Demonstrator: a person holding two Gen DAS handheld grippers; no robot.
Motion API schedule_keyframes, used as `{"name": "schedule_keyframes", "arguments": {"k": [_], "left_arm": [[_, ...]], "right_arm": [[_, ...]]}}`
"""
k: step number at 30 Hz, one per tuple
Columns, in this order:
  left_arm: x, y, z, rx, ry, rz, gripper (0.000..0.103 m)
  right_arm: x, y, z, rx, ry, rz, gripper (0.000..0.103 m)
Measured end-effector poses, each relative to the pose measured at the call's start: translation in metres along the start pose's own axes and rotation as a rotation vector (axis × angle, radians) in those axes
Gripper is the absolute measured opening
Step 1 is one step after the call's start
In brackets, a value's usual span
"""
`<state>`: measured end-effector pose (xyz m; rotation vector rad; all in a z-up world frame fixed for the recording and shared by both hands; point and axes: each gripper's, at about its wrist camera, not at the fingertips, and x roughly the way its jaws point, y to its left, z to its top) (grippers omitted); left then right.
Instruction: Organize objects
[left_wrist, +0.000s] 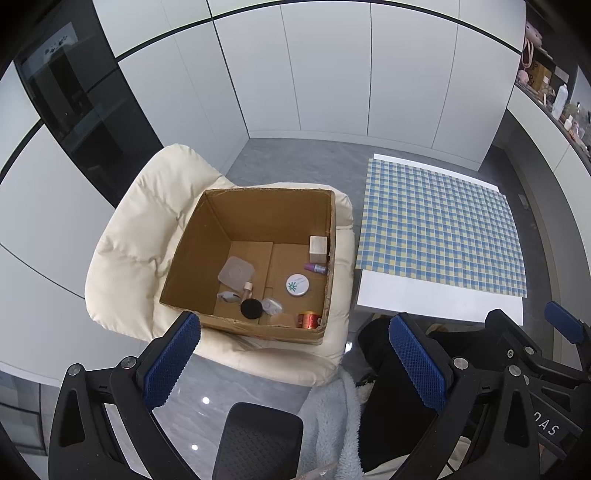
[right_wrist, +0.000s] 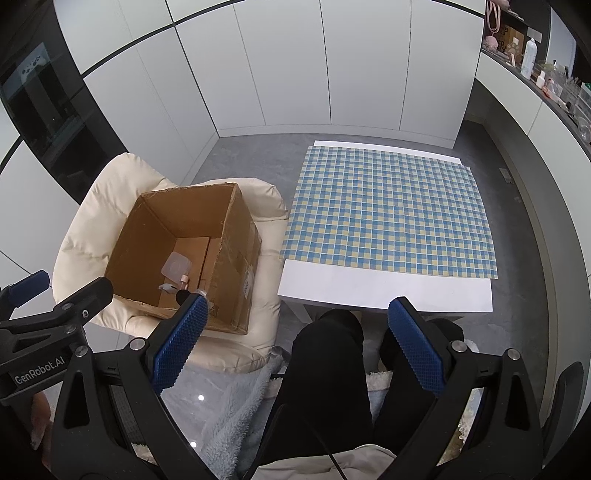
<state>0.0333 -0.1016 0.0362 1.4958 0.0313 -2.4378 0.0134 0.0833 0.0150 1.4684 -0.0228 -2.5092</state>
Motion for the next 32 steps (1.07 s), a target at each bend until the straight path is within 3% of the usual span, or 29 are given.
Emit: {"name": "schedule_keyframes", "arguments": {"k": [32], "left_arm": [[0.0036,-0.0007,-0.0006,-0.009,0.006,-0.009,0.102]], "right_arm": [[0.0059,-0.0040,-0.0051,-0.006,0.007,-0.009,0.100]]}}
